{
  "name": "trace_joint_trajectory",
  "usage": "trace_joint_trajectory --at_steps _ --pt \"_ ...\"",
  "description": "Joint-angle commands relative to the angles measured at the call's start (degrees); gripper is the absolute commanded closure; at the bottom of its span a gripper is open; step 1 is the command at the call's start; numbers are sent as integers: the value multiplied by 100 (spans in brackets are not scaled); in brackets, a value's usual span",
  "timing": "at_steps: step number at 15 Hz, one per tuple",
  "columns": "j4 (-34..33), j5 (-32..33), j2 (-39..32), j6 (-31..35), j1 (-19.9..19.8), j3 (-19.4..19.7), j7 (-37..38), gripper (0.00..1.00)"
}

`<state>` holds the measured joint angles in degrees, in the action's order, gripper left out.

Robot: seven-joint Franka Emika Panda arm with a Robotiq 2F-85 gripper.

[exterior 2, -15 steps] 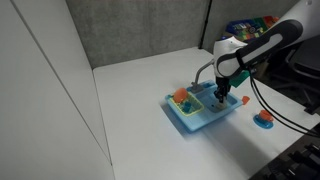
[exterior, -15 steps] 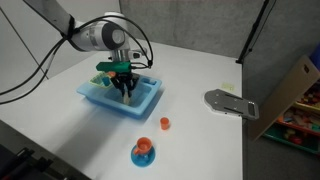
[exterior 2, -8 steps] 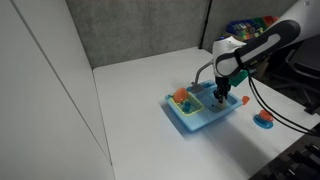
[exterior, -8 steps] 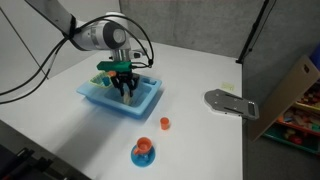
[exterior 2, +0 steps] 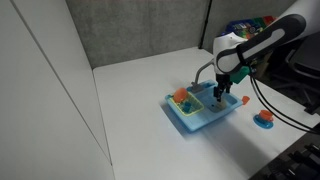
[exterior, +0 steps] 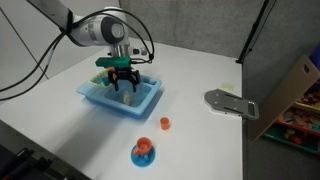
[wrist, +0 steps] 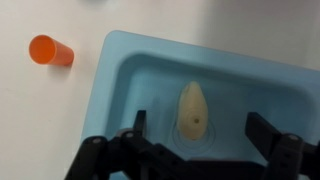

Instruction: Put the white bottle inside the sink

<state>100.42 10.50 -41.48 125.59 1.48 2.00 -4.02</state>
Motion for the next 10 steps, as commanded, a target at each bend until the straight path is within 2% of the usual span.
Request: trace_joint_trajectory --at_steps 1,10 --pt "306 -74 508 -217 -100 -127 -286 0" --pt "455 -489 1377 -1561 -43 -92 388 0"
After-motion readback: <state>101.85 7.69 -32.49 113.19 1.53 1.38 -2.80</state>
